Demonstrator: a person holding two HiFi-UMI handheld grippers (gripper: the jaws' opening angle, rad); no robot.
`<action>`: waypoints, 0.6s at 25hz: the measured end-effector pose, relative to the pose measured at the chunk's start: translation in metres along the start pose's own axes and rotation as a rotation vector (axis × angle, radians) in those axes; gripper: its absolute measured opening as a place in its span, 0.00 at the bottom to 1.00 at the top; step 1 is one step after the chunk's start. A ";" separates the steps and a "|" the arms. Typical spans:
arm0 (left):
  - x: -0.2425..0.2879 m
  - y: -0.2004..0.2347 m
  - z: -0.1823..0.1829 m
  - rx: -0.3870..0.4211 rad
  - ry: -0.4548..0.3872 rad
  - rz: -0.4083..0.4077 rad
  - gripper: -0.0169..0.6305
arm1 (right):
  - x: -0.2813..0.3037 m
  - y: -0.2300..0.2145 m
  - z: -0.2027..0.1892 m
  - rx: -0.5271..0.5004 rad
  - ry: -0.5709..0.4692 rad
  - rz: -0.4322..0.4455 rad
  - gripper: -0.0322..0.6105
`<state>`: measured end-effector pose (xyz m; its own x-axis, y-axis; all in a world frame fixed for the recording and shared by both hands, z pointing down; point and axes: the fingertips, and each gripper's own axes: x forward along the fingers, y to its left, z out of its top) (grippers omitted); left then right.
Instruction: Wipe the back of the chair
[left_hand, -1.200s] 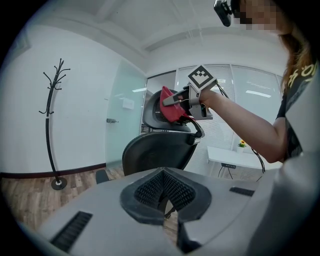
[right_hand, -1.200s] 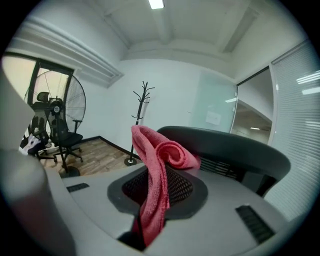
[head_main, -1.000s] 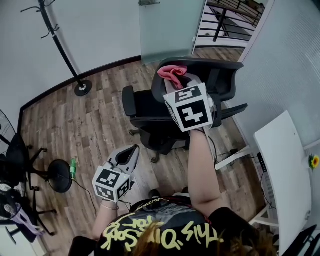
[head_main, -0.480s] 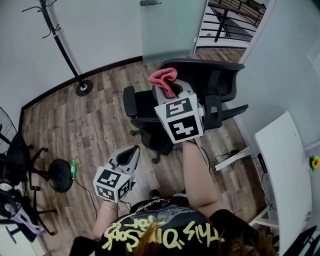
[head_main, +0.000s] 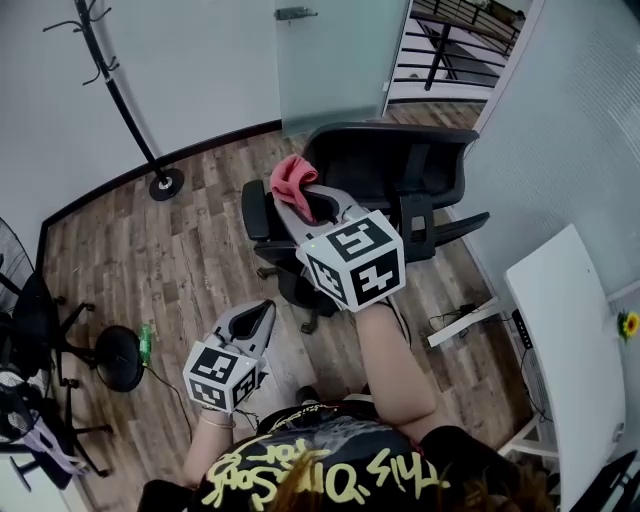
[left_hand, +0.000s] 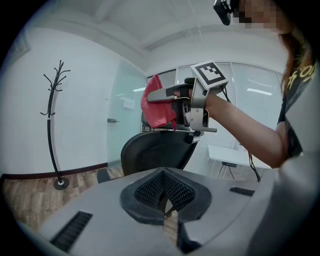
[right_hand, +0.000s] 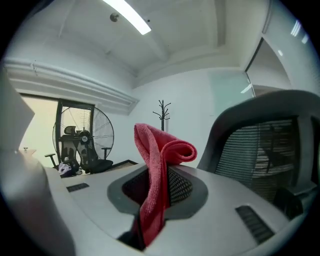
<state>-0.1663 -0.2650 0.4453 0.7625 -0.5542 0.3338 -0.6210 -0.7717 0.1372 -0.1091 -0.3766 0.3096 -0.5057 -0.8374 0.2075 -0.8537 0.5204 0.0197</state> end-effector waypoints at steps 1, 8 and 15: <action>0.002 -0.002 0.002 0.003 -0.001 -0.001 0.01 | -0.002 0.001 -0.002 0.011 0.000 0.014 0.15; 0.014 -0.019 0.006 0.014 -0.006 -0.015 0.02 | -0.077 -0.019 0.041 0.005 -0.189 -0.003 0.15; 0.044 -0.053 0.012 0.032 0.000 -0.059 0.01 | -0.170 -0.126 0.035 0.014 -0.219 -0.262 0.15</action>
<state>-0.0972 -0.2522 0.4418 0.7979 -0.5073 0.3256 -0.5684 -0.8129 0.1265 0.0806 -0.3056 0.2373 -0.2827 -0.9591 -0.0175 -0.9589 0.2821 0.0311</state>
